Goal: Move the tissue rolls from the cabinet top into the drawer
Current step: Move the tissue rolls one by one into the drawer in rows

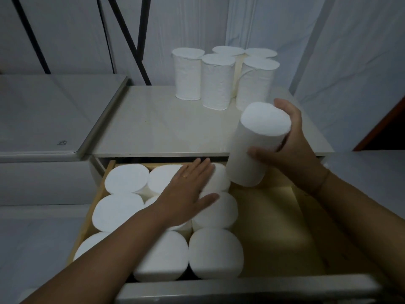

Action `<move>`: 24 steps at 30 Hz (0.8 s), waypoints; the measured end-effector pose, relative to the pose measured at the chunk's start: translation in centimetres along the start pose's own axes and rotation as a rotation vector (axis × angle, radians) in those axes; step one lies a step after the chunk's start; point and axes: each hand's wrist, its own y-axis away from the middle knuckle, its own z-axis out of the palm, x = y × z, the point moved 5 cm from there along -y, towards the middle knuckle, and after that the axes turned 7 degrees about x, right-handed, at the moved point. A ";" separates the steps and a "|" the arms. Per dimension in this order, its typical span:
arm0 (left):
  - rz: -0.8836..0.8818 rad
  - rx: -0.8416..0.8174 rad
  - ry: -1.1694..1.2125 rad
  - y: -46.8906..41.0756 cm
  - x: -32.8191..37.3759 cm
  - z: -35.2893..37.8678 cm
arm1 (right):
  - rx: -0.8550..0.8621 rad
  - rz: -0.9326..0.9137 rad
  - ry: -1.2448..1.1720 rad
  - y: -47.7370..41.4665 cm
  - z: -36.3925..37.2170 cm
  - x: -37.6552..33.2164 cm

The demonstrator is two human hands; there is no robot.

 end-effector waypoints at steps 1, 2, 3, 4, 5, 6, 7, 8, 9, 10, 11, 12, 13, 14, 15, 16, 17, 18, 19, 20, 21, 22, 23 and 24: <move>0.021 -0.044 -0.052 0.2 0.1 0.5 | 0.002 -0.007 0.015 0.4 -0.6 0.2; 0.035 -0.069 -0.095 0.3 0.1 0.9 | 0.003 -0.014 0.034 0.9 -1.2 0.6; 0.037 -0.078 -0.113 0.3 0.1 1.1 | 0.003 -0.016 0.056 1.3 -1.7 1.1; 0.034 -0.081 -0.116 0.4 0.0 1.2 | 0.001 -0.012 0.080 1.7 -2.1 1.7; 0.033 -0.083 -0.113 0.4 0.0 1.2 | -0.005 -0.003 0.104 2.1 -2.3 2.4; 0.034 -0.082 -0.110 0.4 0.0 1.2 | -0.017 0.008 0.127 2.6 -2.5 3.1; 0.035 -0.080 -0.107 0.4 0.0 1.2 | -0.031 0.020 0.150 3.1 -2.4 3.8; 0.035 -0.077 -0.105 0.4 0.0 1.2 | -0.044 0.035 0.173 3.6 -2.2 4.5; 0.034 -0.076 -0.105 0.5 0.1 1.2 | -0.054 0.049 0.196 4.1 -1.8 5.4; 0.032 -0.076 -0.103 0.5 0.1 1.2 | -0.063 0.061 0.214 4.5 -1.4 6.2; 0.030 -0.078 -0.098 0.5 0.1 1.2 | -0.074 0.068 0.224 5.0 -1.0 6.8; 0.029 -0.080 -0.092 0.5 0.2 1.1 | -0.088 0.069 0.232 5.3 -0.5 7.4; 0.029 -0.082 -0.088 0.5 0.2 1.1 | -0.102 0.062 0.243 5.5 -0.1 7.9; 0.028 -0.084 -0.086 0.5 0.2 1.1 | -0.114 0.050 0.258 5.7 0.2 8.3; 0.027 -0.087 -0.086 0.5 0.1 1.1 | -0.123 0.038 0.273 5.9 0.4 8.7; 0.026 -0.089 -0.088 0.5 0.1 1.1 | -0.133 0.028 0.284 6.1 0.7 9.0; 0.024 -0.088 -0.092 0.5 0.1 1.1 | -0.141 0.023 0.289 6.3 0.9 9.5; 0.024 -0.088 -0.097 0.5 0.1 1.1 | -0.144 0.019 0.293 6.6 1.0 10.0; 0.024 -0.087 -0.101 0.5 0.2 1.1 | -0.143 0.016 0.297 7.0 1.2 10.5; 0.024 -0.087 -0.102 0.5 0.2 1.0 | -0.136 0.019 0.301 7.2 1.3 10.9; 0.024 -0.086 -0.100 0.5 0.2 1.0 | -0.126 0.031 0.303 7.3 1.3 11.4; 0.023 -0.088 -0.095 0.5 0.3 1.0 | -0.120 0.048 0.309 7.3 1.3 11.8; 0.020 -0.090 -0.091 0.5 0.3 1.0 | -0.117 0.066 0.323 7.2 1.2 12.1; 0.019 -0.091 -0.091 0.5 0.3 0.9 | -0.127 0.086 0.340 7.1 1.1 12.4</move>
